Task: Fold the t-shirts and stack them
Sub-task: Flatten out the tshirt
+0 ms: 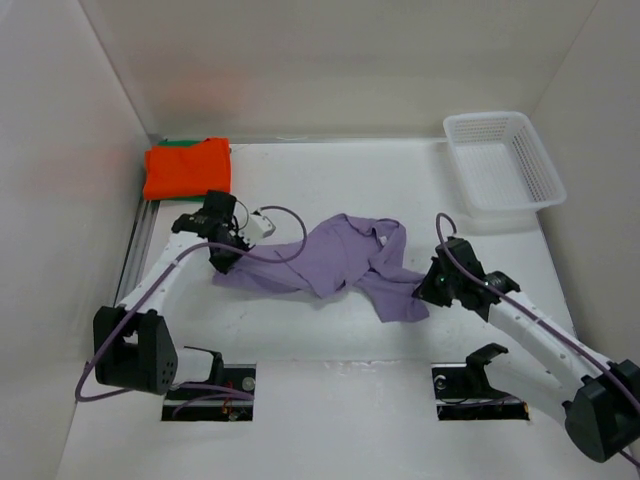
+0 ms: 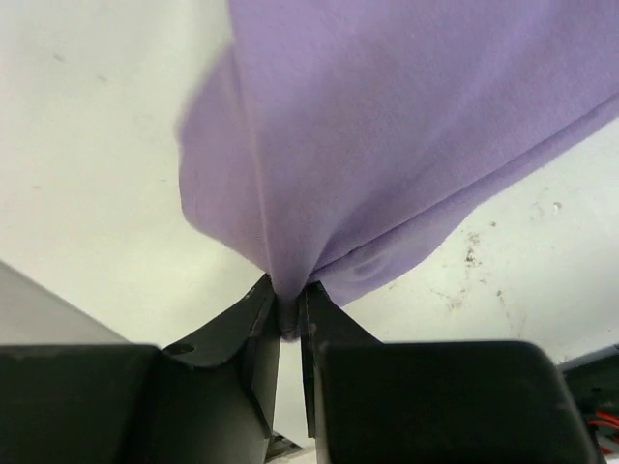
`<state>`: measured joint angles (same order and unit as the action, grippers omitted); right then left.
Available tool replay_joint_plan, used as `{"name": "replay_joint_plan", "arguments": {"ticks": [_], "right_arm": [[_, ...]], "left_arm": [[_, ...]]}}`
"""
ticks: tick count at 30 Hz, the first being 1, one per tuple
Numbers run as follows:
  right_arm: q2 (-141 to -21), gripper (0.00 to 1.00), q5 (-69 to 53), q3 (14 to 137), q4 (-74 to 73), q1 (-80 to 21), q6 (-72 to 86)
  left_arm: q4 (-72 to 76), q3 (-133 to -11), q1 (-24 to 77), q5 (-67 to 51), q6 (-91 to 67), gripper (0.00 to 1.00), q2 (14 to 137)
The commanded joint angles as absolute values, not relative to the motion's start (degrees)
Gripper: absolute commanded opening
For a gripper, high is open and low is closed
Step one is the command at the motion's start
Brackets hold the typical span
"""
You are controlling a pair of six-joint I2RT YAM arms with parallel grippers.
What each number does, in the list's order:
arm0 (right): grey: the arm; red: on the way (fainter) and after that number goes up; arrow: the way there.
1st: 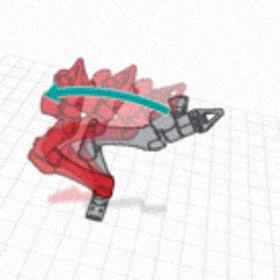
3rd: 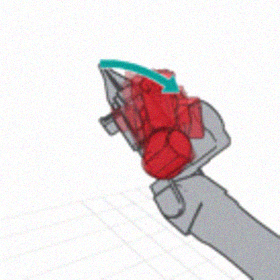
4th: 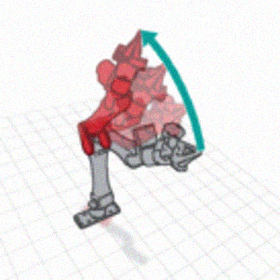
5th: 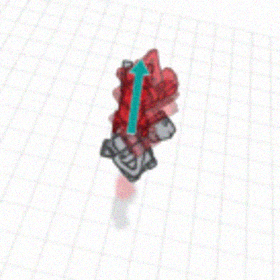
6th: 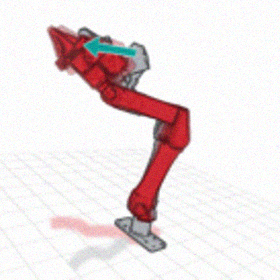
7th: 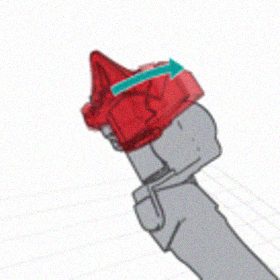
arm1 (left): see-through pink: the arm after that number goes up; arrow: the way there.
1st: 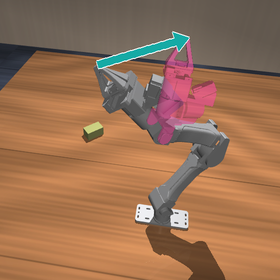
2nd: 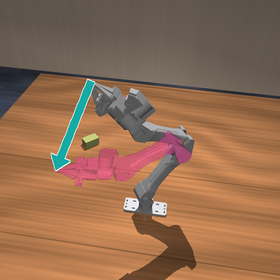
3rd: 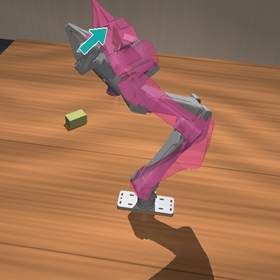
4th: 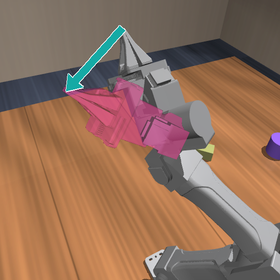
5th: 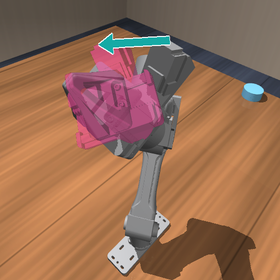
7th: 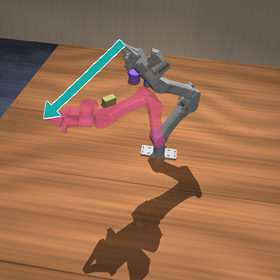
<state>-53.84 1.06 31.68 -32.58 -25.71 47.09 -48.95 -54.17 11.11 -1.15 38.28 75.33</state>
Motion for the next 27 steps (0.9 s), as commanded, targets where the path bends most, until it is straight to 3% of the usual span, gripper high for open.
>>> {"name": "replay_joint_plan", "arguments": {"ticks": [1,7,13,16,19,24,27], "right_arm": [[-53.79,0.00,0.79,34.89,-36.83,-25.44,45.27],[-52.39,0.00,0.18,35.33,-37.01,-23.25,44.21],[-59.75,0.00,-5.71,42.35,-31.56,-21.31,42.01],[-62.31,0.00,-6.33,47.10,-31.55,-21.40,40.96],[-59.95,0.00,-6.85,48.43,-34.00,-20.79,39.91],[-53.18,0.00,-11.68,51.41,-41.64,-19.02,39.37],[-51.25,0.00,-12.92,53.08,-44.47,-21.39,40.34]], "left_arm": [[-54.22,-61.15,9.10,-5.70,40.08,0.06,75.14],[-54.23,-75.82,2.17,-13.53,38.24,0.10,86.19],[-57.73,-107.34,-6.10,-14.68,22.36,0.16,116.58],[-60.47,-118.89,-9.53,-16.86,12.95,0.17,125.05],[-58.11,-118.23,-12.69,-19.42,7.48,0.20,124.20],[-55.03,-105.24,-12.71,-17.67,13.07,0.21,114.02],[-52.65,-93.73,-8.85,-16.36,19.67,0.32,105.49]]}}
